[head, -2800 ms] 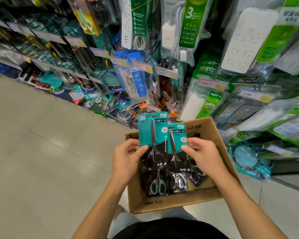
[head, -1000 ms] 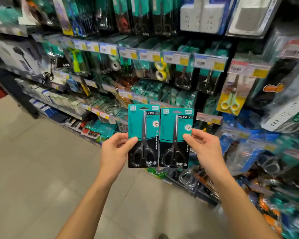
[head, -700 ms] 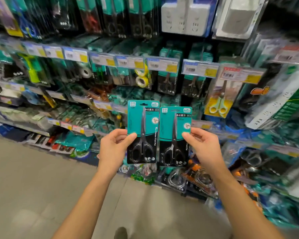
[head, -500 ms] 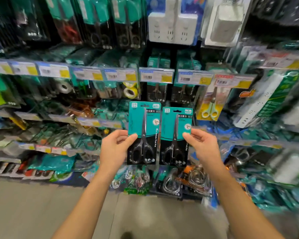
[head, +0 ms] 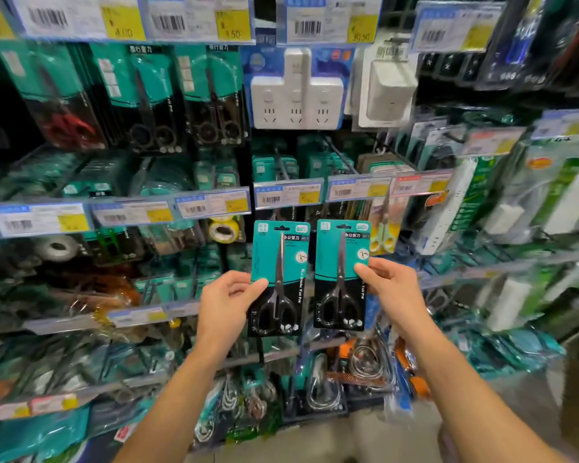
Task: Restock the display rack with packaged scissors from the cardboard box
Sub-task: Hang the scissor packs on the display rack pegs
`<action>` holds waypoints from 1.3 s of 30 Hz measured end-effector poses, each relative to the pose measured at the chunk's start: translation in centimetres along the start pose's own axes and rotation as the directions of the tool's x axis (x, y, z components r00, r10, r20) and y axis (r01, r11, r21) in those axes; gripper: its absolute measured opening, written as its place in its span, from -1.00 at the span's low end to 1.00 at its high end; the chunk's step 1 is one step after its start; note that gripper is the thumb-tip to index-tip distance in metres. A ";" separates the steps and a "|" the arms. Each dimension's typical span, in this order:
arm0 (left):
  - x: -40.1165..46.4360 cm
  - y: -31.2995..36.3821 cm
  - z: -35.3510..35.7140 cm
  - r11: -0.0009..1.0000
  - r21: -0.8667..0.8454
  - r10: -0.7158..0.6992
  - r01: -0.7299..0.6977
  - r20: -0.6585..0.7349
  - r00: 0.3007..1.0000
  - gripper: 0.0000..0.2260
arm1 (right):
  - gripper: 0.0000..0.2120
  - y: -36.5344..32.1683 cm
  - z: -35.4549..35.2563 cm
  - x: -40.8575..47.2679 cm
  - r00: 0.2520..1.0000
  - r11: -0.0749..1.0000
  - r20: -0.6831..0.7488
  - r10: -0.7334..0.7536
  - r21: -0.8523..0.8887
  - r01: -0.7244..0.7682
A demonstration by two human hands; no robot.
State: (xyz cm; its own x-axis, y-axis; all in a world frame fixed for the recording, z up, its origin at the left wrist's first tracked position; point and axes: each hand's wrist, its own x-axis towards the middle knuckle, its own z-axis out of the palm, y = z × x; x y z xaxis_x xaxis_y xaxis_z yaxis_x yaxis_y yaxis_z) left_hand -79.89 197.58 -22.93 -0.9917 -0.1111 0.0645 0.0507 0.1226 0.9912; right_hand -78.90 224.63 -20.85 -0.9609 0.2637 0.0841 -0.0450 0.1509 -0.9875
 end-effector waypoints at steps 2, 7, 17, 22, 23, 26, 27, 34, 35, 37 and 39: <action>0.6 0.1 0.0 1.000 0.003 -0.010 0.010 0.000 1.000 -0.87 | -0.71 0.0 0.0 0.7 1.000 0.999 -0.007 -0.015 -0.033 0.015; 2.1 0.6 0.4 1.000 0.020 -0.023 0.023 -0.011 1.000 -0.88 | -0.72 0.2 0.1 2.9 0.998 0.996 -0.009 -0.069 -0.056 0.068; 4.5 0.3 2.0 0.990 0.141 0.021 -0.003 -0.125 0.992 -0.89 | -0.77 -0.1 -1.2 8.0 0.989 0.988 0.031 -0.147 -0.032 0.148; 5.2 0.3 2.2 0.991 0.132 0.014 0.003 -0.127 0.992 -0.87 | -0.90 0.0 -1.2 8.6 0.980 0.981 0.061 -0.191 -0.013 0.192; 5.2 0.2 2.2 0.991 0.130 0.016 0.000 -0.119 0.993 -0.86 | -0.87 0.0 -1.3 8.5 0.976 0.978 0.066 -0.207 0.002 0.207; 5.3 0.2 2.2 0.991 0.133 0.021 -0.008 -0.095 0.995 -0.86 | -0.75 0.3 -1.6 8.3 0.971 0.972 0.050 -0.235 0.038 0.233; 5.3 0.3 2.3 0.989 0.144 0.026 -0.013 -0.090 0.996 -0.86 | -0.76 0.3 -1.7 8.2 0.970 0.970 0.043 -0.241 0.050 0.238; 5.4 0.5 2.8 0.990 0.131 0.071 -0.062 -0.071 0.995 -0.88 | -0.83 -0.2 -1.5 8.7 0.960 0.959 0.017 -0.279 0.060 0.278; 5.4 0.6 2.8 0.991 0.120 0.071 -0.063 -0.067 0.995 -0.88 | -0.86 -0.2 -1.4 8.8 0.963 0.961 0.008 -0.271 0.061 0.270; 5.4 0.7 2.9 0.993 0.098 0.068 -0.061 -0.064 0.996 -0.88 | -0.83 -0.2 -1.1 8.9 0.969 0.966 -0.010 -0.248 0.073 0.248; 5.3 0.8 2.9 0.994 0.092 0.069 -0.063 -0.071 0.995 -0.89 | -0.76 -0.2 -0.9 9.1 0.970 0.966 -0.021 -0.244 0.082 0.245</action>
State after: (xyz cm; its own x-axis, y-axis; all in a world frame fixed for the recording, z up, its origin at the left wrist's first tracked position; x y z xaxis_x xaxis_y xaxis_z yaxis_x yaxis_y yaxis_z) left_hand -85.47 199.90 -22.15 -0.9749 -0.1720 0.1412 0.1018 0.2196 0.9703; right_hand -87.43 227.82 -19.77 -0.9148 0.2392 0.3254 -0.3013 0.1321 -0.9443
